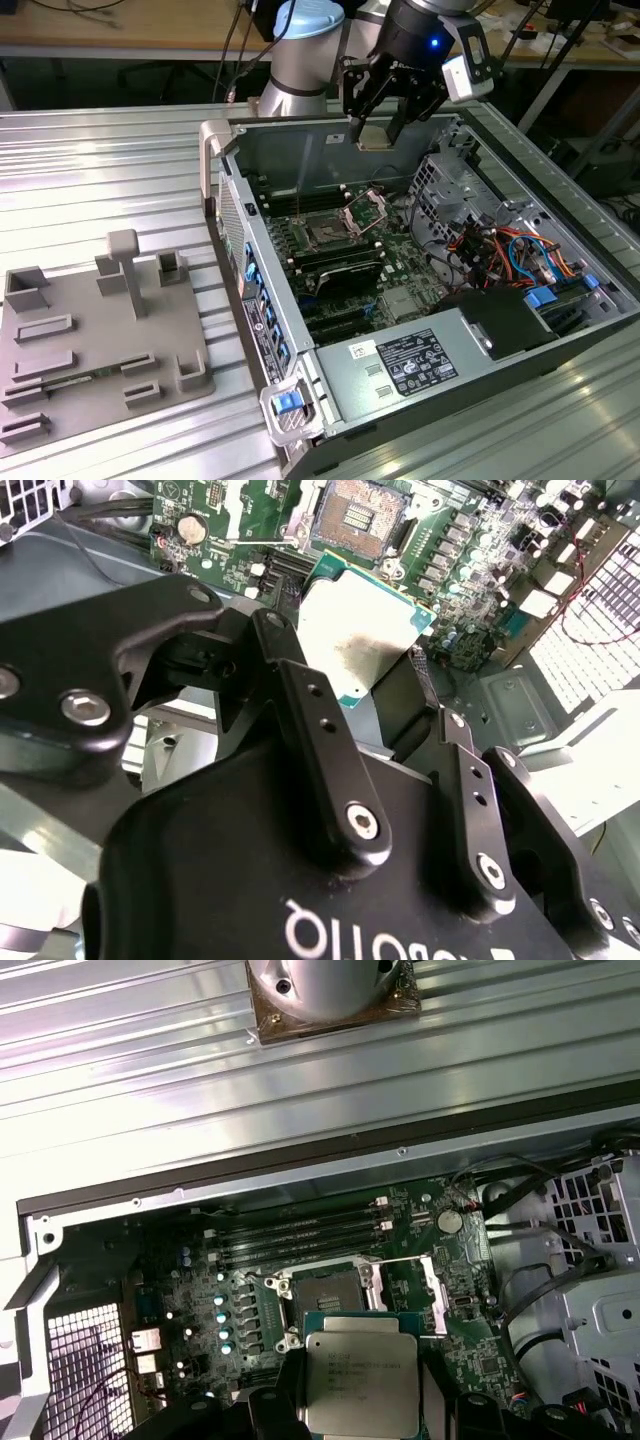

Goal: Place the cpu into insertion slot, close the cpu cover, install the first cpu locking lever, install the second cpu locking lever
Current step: 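Place the cpu into insertion slot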

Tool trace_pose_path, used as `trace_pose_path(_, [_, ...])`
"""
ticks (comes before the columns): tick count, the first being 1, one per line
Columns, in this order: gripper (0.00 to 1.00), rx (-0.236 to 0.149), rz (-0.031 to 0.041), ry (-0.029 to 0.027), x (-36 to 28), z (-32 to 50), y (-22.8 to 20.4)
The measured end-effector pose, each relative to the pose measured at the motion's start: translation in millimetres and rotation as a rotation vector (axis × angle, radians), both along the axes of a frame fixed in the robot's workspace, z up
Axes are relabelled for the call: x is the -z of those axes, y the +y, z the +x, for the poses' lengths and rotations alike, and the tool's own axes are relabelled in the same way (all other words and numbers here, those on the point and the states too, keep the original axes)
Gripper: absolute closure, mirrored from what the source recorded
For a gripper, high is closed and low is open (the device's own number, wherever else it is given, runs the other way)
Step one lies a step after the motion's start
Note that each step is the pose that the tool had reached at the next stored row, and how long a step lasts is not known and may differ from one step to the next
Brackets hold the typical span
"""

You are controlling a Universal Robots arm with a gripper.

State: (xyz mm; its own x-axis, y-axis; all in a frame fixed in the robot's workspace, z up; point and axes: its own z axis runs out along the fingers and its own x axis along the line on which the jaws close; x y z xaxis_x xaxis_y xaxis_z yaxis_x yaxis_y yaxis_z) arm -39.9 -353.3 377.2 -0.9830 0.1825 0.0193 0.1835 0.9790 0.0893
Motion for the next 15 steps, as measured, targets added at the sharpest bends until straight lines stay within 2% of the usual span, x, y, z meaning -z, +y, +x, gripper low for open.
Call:
trace_pose_path(8, [0.46, 0.007, 0.0000, 0.0000, 0.4, -0.4, 0.0])
trace_pose_path(15, [0.46, 0.049, 0.0000, 0.0000, 2.9, -6.5, 0.0])
